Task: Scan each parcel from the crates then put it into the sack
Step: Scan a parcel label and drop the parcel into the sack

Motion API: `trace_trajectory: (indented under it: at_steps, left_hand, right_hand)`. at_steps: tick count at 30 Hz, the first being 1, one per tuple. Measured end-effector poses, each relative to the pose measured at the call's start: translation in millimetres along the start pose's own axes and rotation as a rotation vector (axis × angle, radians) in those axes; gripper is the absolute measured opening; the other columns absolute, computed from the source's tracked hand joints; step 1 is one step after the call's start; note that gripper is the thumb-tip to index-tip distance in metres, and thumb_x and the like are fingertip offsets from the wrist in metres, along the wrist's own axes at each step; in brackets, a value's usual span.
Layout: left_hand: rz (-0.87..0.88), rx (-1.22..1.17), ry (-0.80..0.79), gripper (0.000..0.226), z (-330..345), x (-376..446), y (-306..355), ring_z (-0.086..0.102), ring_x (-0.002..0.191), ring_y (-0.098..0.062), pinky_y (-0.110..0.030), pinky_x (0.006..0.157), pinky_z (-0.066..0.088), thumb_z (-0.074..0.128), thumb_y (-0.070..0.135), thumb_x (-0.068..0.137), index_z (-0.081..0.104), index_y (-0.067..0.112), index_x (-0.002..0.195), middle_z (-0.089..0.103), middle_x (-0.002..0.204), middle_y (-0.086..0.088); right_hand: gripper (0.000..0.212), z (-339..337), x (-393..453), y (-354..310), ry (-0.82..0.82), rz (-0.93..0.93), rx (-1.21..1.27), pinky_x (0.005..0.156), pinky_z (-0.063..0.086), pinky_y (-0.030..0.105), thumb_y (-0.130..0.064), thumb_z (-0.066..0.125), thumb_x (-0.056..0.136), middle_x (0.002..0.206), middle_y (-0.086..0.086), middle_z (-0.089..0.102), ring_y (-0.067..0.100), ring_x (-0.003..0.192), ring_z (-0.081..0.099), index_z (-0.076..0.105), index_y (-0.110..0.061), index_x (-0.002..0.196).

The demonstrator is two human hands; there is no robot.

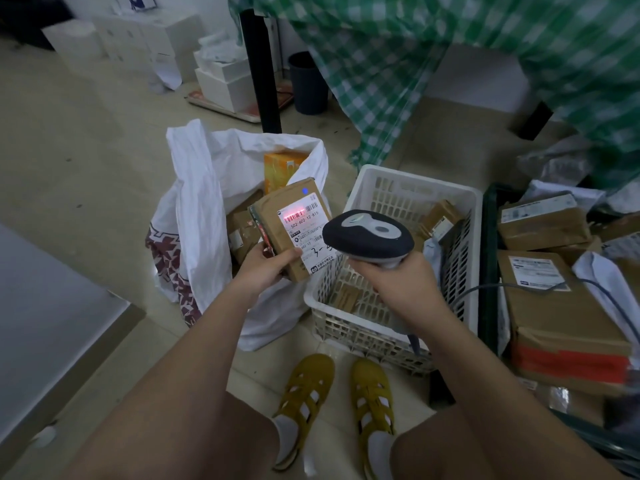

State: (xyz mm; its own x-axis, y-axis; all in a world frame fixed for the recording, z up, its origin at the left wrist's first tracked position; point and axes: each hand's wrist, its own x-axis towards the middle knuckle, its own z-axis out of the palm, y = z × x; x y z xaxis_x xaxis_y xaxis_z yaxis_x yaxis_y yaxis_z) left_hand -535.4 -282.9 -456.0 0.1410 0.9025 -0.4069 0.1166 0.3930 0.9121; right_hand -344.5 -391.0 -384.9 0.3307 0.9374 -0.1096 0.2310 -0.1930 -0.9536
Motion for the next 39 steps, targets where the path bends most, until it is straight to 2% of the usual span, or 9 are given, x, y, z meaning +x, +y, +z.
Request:
trace_trajectory:
  at_steps: [4, 10, 16, 24, 29, 32, 35, 37, 39]
  left_hand:
    - [-0.005, -0.008, 0.0, 0.03, -0.5, 3.5, -3.1, 0.066, 0.095, -0.011, -0.024, 0.077, 0.052, 0.074, 0.022, 0.082, 0.059, 0.025, 0.108, 0.069, 0.101, 0.007]
    - [-0.003, 0.007, -0.003, 0.043, -0.5, 6.3, -5.0, 0.066, 0.1, -0.013, -0.027, 0.083, 0.052, 0.075, 0.025, 0.081, 0.057, 0.021, 0.119, 0.069, 0.109, 0.004]
    - [-0.006, 0.013, 0.003, 0.047, 0.1, 7.7, -6.7, 0.067, 0.098, -0.014, -0.023, 0.075, 0.053, 0.076, 0.025, 0.08, 0.057, 0.019, 0.123, 0.068, 0.112, 0.002]
    - [0.01, 0.003, 0.025, 0.05, -2.3, 4.6, -3.3, 0.066, 0.098, -0.012, -0.025, 0.078, 0.053, 0.075, 0.025, 0.081, 0.054, 0.02, 0.126, 0.067, 0.108, 0.005]
    - [0.093, -0.04, 0.085, 0.05, -12.7, 0.3, 7.9, 0.066, 0.095, -0.007, -0.016, 0.067, 0.052, 0.072, 0.026, 0.084, 0.053, 0.02, 0.13, 0.066, 0.113, 0.006]
    - [0.226, -0.081, 0.287, 0.056, -26.2, 6.1, 18.7, 0.065, 0.098, -0.005, -0.021, 0.073, 0.056, 0.076, 0.033, 0.08, 0.052, 0.023, 0.13, 0.064, 0.111, 0.01]
    - [0.319, 0.183, 0.536, 0.093, -45.5, 19.2, 34.3, 0.06, 0.11, -0.021, -0.044, 0.085, 0.056, 0.074, 0.068, 0.062, 0.034, 0.033, 0.139, 0.051, 0.128, -0.001]
    - [0.342, 0.48, 0.638, 0.104, -54.9, 31.8, 45.9, 0.046, 0.122, -0.032, -0.049, 0.095, 0.048, 0.069, 0.064, 0.071, 0.011, 0.034, 0.151, 0.036, 0.139, -0.011]
    - [0.418, 0.75, 0.701, 0.103, -59.3, 44.8, 60.8, 0.041, 0.122, -0.039, -0.05, 0.096, 0.042, 0.066, 0.055, 0.08, -0.002, 0.032, 0.153, 0.033, 0.139, -0.018]
  right_hand:
    - [0.028, -3.9, -0.8, -1.6, -0.002, -0.022, -0.015, 0.049, 0.04, 0.025, -0.024, 0.075, 0.08, 0.054, 0.008, 0.056, 0.009, 0.049, 0.046, 0.066, 0.002, 0.085]
    - [0.03, -10.3, -1.4, -0.8, 0.014, -0.027, -0.031, 0.046, 0.039, 0.022, -0.02, 0.074, 0.081, 0.047, 0.0, 0.05, 0.01, 0.047, 0.045, 0.062, 0.007, 0.076]
    - [0.031, -11.1, -2.2, -1.9, 0.012, -0.017, -0.02, 0.043, 0.037, 0.019, -0.019, 0.074, 0.081, 0.046, 0.0, 0.049, 0.009, 0.044, 0.042, 0.061, 0.008, 0.077]
    - [0.022, -8.3, 0.2, -10.1, 0.018, -0.01, 0.036, 0.046, 0.04, 0.02, -0.012, 0.073, 0.08, 0.058, 0.009, 0.055, 0.009, 0.051, 0.047, 0.063, 0.008, 0.082]
    - [0.012, 0.7, 7.2, -21.5, 0.075, 0.033, 0.082, 0.054, 0.043, 0.028, -0.011, 0.07, 0.083, 0.06, 0.007, 0.055, 0.01, 0.056, 0.05, 0.062, -0.009, 0.075]
    - [0.019, 11.1, 18.9, -29.2, 0.13, 0.056, 0.124, 0.051, 0.042, 0.029, -0.011, 0.069, 0.084, 0.061, 0.01, 0.055, 0.006, 0.056, 0.048, 0.058, -0.018, 0.071]
    - [0.01, 26.4, 37.9, -28.4, 0.161, 0.06, 0.128, 0.054, 0.042, 0.025, -0.012, 0.069, 0.084, 0.066, 0.015, 0.056, 0.016, 0.062, 0.051, 0.062, -0.01, 0.076]
    - [0.016, 36.2, 50.8, -23.9, 0.173, 0.092, 0.098, 0.045, 0.036, 0.014, -0.014, 0.068, 0.084, 0.065, 0.013, 0.054, 0.017, 0.056, 0.046, 0.062, -0.001, 0.078]
    - [0.022, 45.3, 61.3, -18.1, 0.163, 0.125, 0.08, 0.039, 0.031, 0.014, -0.014, 0.068, 0.085, 0.061, 0.012, 0.051, 0.018, 0.052, 0.041, 0.057, -0.003, 0.07]
